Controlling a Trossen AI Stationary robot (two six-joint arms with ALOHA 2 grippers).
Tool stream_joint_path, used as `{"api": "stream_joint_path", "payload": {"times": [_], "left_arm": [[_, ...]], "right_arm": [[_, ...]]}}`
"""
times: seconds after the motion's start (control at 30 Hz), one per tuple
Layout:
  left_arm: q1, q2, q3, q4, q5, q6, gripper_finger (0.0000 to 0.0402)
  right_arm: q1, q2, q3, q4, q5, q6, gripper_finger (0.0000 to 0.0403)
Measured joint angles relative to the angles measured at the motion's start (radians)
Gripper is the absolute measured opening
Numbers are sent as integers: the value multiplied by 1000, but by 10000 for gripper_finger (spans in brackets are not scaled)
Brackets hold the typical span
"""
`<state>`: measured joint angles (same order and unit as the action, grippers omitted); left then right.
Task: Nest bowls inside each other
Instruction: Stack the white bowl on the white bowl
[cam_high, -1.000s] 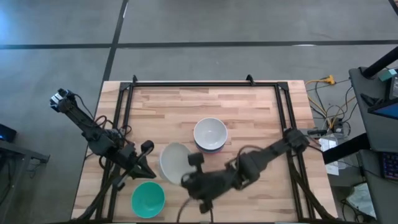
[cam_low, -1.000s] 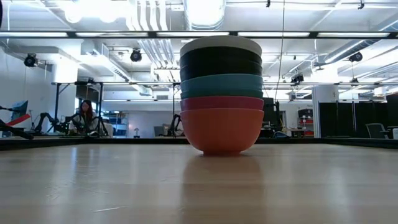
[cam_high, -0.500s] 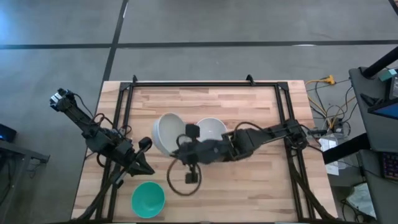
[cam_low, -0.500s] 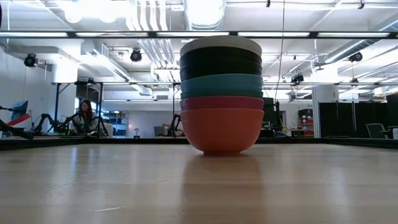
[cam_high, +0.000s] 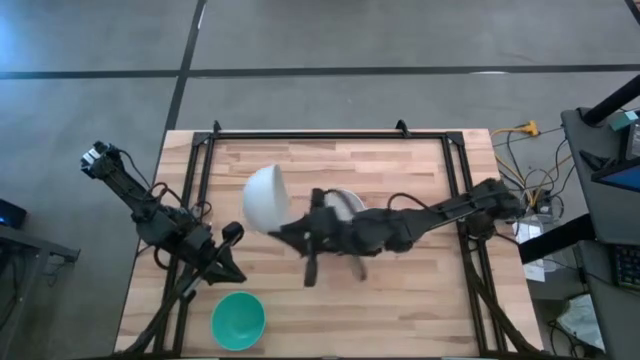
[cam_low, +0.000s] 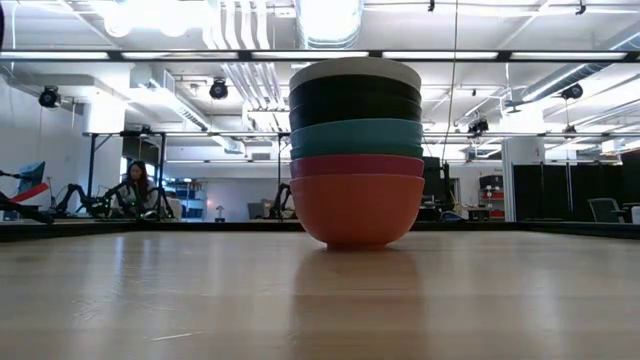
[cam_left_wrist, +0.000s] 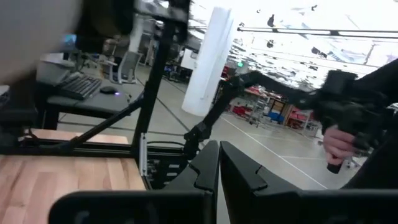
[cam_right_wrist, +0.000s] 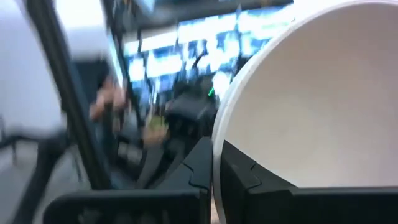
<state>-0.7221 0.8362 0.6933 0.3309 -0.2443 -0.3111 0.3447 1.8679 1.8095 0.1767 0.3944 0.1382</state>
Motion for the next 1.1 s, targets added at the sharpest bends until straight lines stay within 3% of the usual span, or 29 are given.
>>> {"api": "stream_joint_path", "payload": {"times": [0.27,0.37,0.53,0.8,0.93,1.1], "left_arm": [[-29,0,-4,-5,4,-27,0],[-33,-1,-11,-5,4,-26,0],[-32,0,-13,-5,-10,-23,0],[-31,1,-19,-5,-258,-15,0],[-31,1,-34,-2,-370,-20,0],[-31,1,-43,-1,-464,-21,0]], "right_arm": [[0,-225,-444,791,73,-63,8],[10,-342,-571,878,102,-168,8],[36,-598,-729,645,158,-255,8],[36,-965,-732,-108,160,-213,8],[20,-1038,-656,-456,160,-165,8],[11,-1022,-608,-627,144,-184,8]]}}
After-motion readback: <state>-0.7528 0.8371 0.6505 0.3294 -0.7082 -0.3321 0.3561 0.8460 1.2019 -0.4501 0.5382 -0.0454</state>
